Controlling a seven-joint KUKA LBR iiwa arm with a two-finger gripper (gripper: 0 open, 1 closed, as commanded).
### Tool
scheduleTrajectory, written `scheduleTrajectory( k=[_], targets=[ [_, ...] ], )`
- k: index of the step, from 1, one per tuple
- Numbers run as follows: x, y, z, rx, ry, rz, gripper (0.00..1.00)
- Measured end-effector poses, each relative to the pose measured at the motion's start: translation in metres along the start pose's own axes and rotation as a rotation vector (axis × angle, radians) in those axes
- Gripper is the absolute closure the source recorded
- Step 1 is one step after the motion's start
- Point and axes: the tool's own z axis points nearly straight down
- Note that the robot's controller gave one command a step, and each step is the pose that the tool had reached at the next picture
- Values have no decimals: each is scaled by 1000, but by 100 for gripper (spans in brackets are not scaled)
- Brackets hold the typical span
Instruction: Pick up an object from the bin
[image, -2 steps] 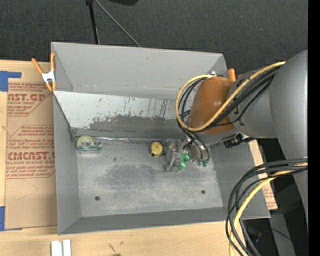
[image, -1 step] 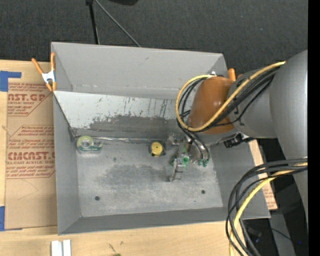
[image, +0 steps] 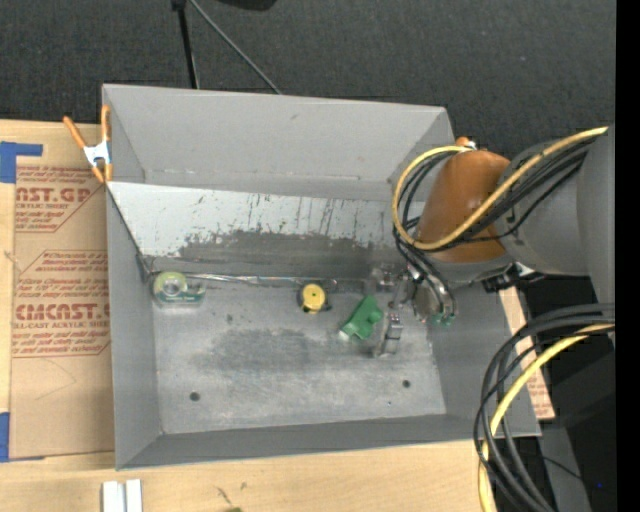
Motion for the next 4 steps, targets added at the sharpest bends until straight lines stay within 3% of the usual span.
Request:
scheduleTrajectory(
  k=[1,2,3,4],
  targets=[
    [0,4,0,-2,1,-4,100],
    [0,4,0,-2,1,-4,0],
    [38,61,0,-5,5,-124,0],
    [26,3,0,-1,0,-73,0]
  ],
)
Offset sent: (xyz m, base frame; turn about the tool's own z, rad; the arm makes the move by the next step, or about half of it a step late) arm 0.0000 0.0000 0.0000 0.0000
